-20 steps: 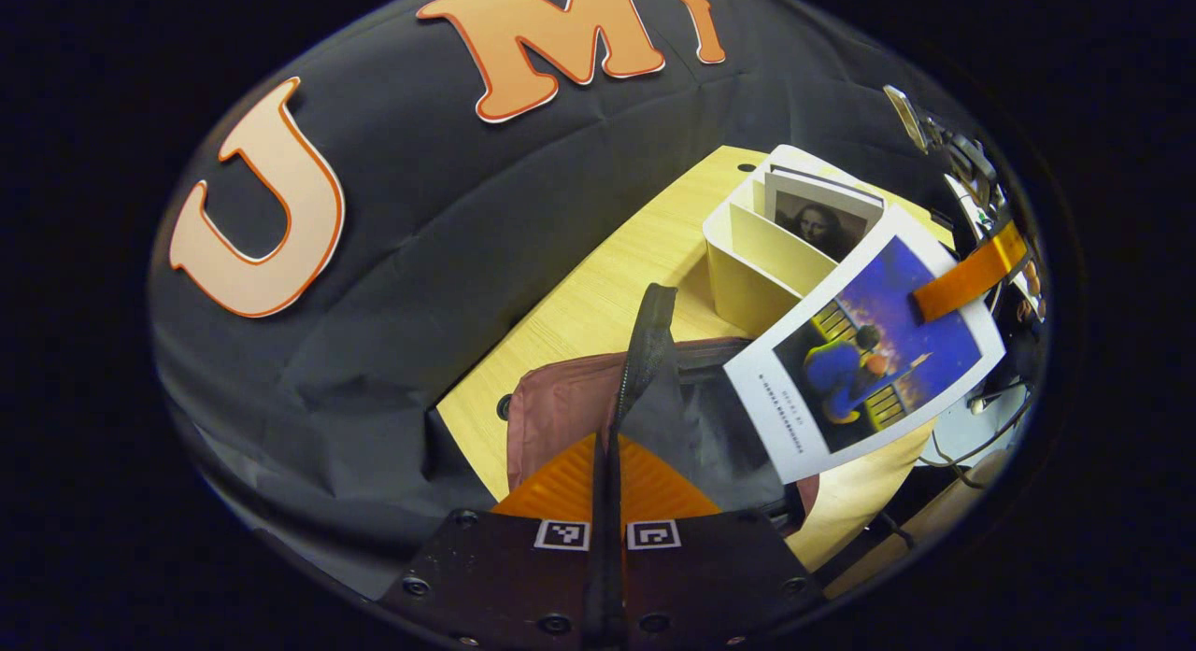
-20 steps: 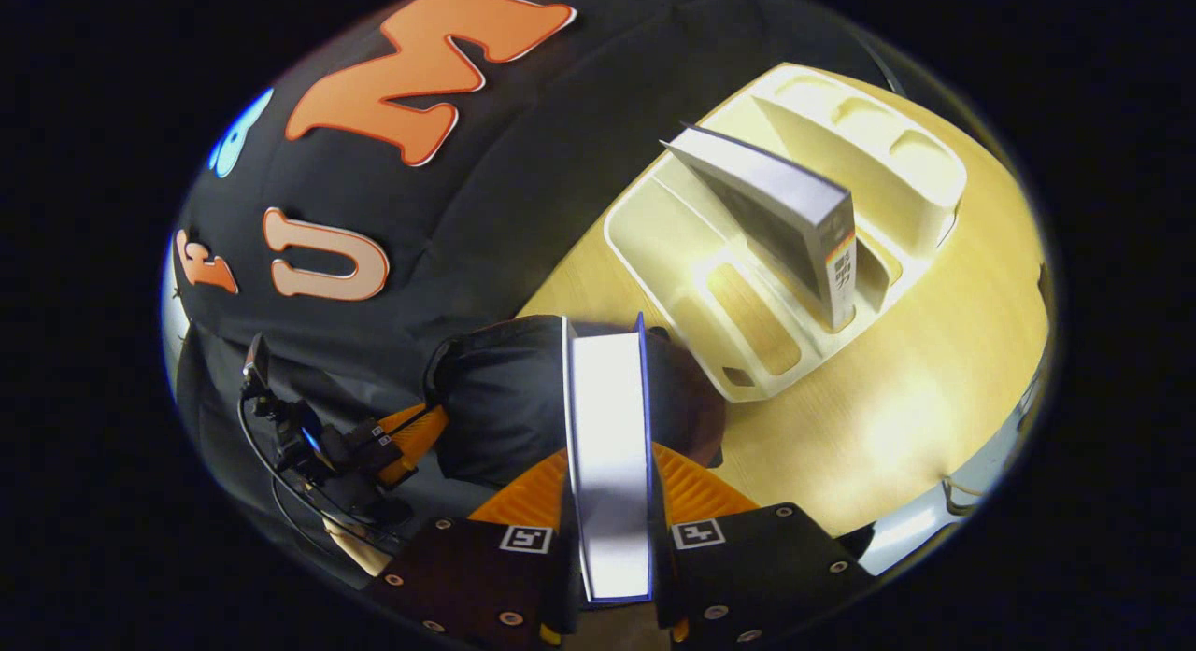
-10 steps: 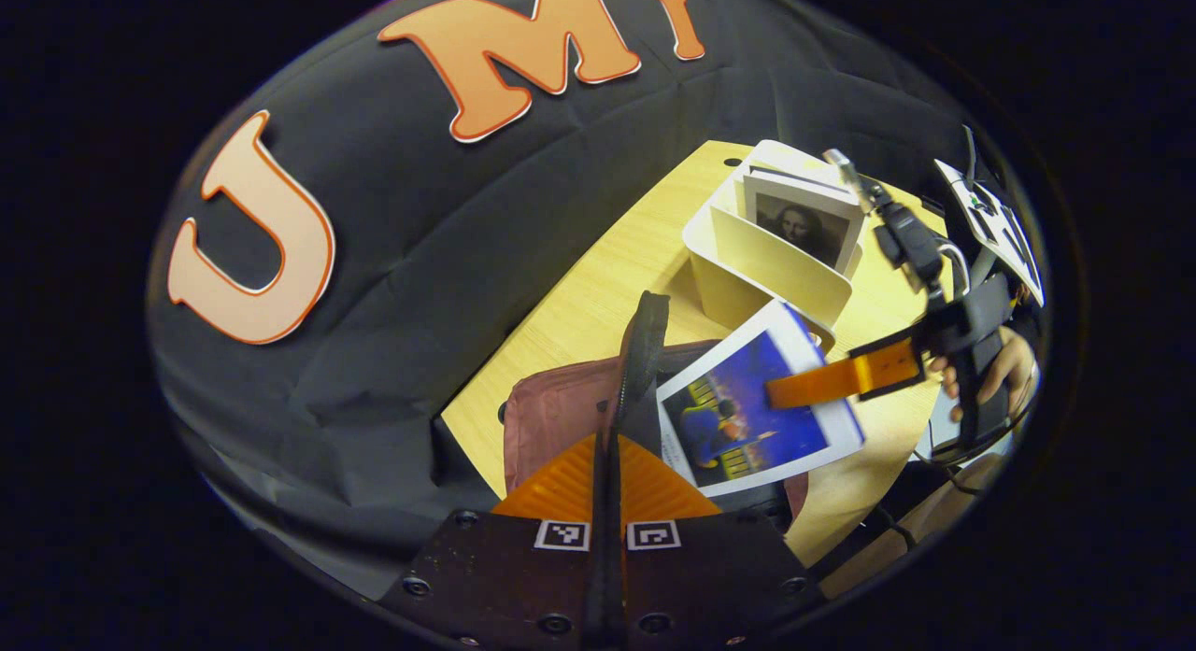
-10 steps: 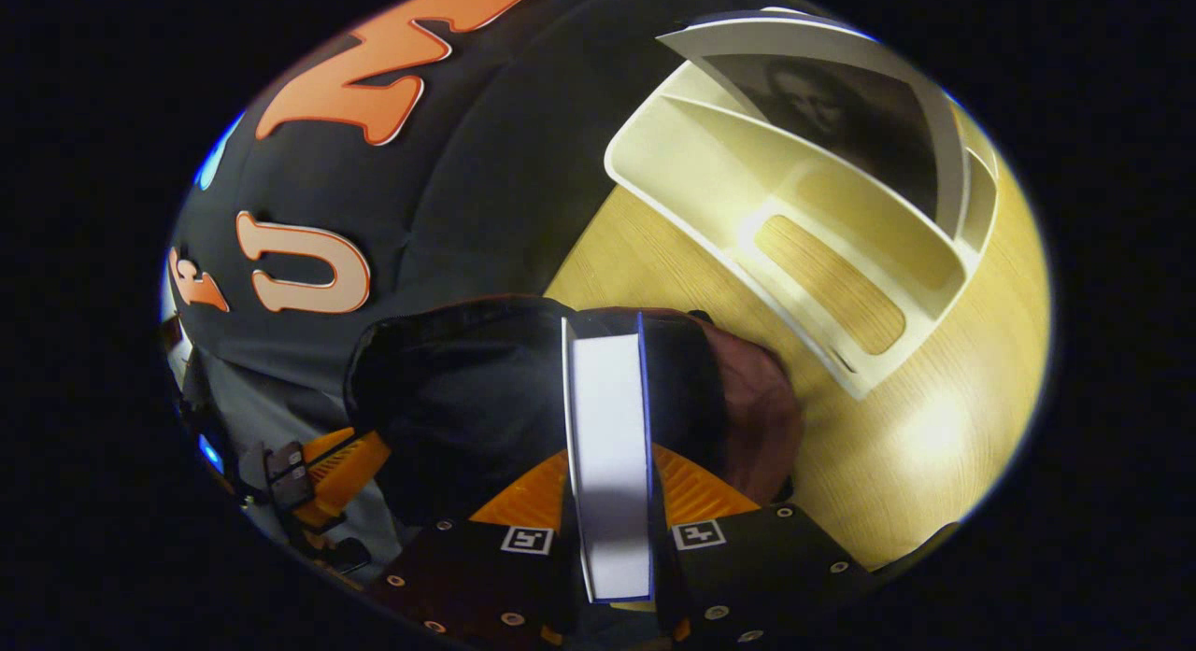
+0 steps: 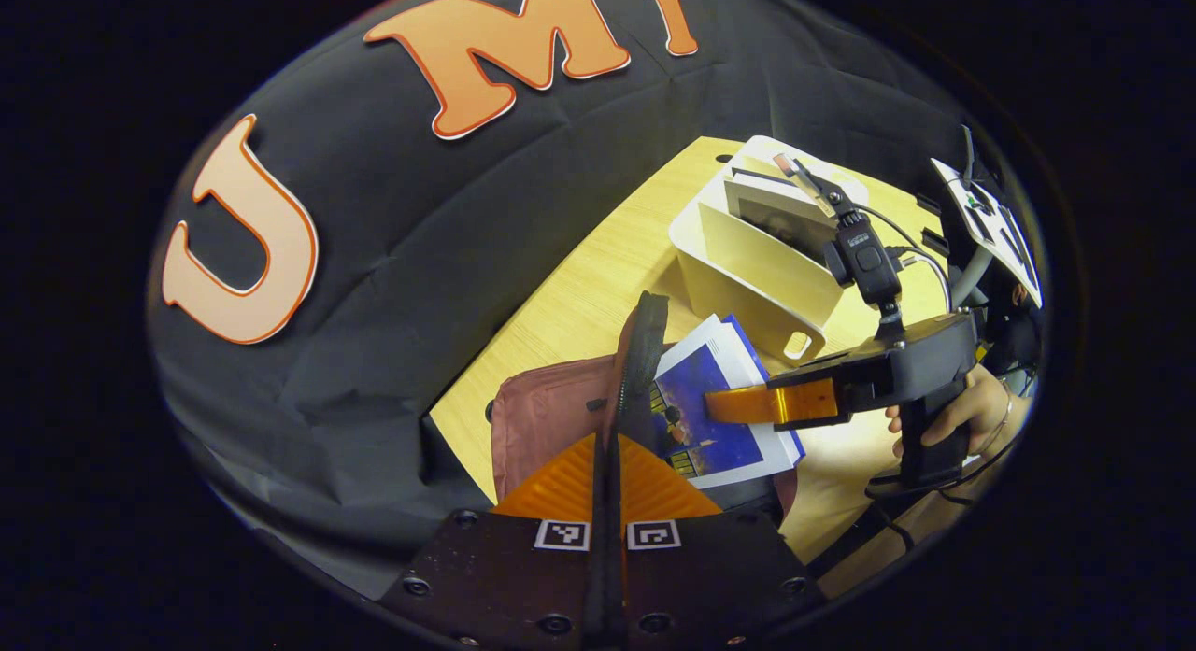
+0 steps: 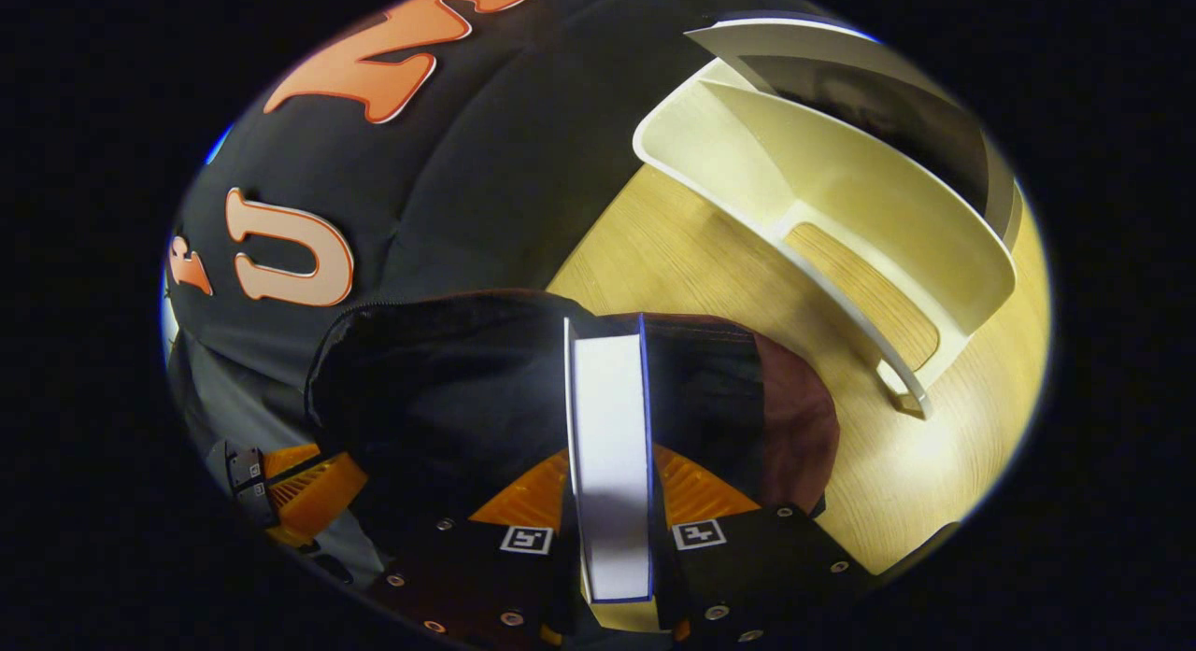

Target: Open the schoolbag, grab two books from the bookshelf and put them into the schoolbag.

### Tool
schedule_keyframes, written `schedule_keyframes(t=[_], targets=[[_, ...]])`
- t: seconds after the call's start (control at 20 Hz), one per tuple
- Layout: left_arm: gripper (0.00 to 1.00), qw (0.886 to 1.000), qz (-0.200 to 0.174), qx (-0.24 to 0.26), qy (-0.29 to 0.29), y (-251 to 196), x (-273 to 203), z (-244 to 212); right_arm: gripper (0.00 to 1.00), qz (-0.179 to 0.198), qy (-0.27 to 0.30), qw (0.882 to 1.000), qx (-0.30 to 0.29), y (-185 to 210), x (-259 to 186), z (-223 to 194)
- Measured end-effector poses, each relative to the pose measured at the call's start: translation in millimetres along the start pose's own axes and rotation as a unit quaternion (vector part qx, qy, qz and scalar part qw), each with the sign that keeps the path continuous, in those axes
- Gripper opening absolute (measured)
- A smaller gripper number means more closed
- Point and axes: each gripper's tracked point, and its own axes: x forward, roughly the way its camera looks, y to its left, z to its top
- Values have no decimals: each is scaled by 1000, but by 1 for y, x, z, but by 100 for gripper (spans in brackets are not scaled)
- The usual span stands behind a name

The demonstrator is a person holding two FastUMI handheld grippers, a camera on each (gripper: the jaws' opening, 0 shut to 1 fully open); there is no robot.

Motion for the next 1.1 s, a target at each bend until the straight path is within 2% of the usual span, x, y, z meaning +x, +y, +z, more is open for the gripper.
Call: schedule_keyframes(t=[0.1,0.25,0.35,0.5,0.6,0.7,0.75,0.8,1.1], targets=[[1,1000,0,0,-3,0,-1,2,32,-7,-19,999,-34,-2,-1,5],[1,1000,2,-2,-12,-1,-4,9,33,-12,-16,999,-43,-5,1,-1],[1,1000,-10,-14,-17,-6,-5,13,33,-13,-10,998,-55,0,6,-12],[1,1000,-2,4,-18,-6,-5,16,35,-13,-13,995,-94,12,25,-22],[1,1000,-8,1,-14,-9,-3,12,46,-25,4,993,-118,14,33,-36],[0,1000,-4,-4,-15,-4,-1,10,64,-43,10,991,-128,7,30,-39],[0,1000,-5,-9,-15,-2,0,7,91,-47,13,990,-133,4,29,-38],[0,1000,-6,-13,-14,0,-1,3,96,-49,14,989,-136,2,25,-35],[1,1000,-12,-9,-16,-5,3,-2,97,-59,-24,982,-178,-8,-1,-2]])
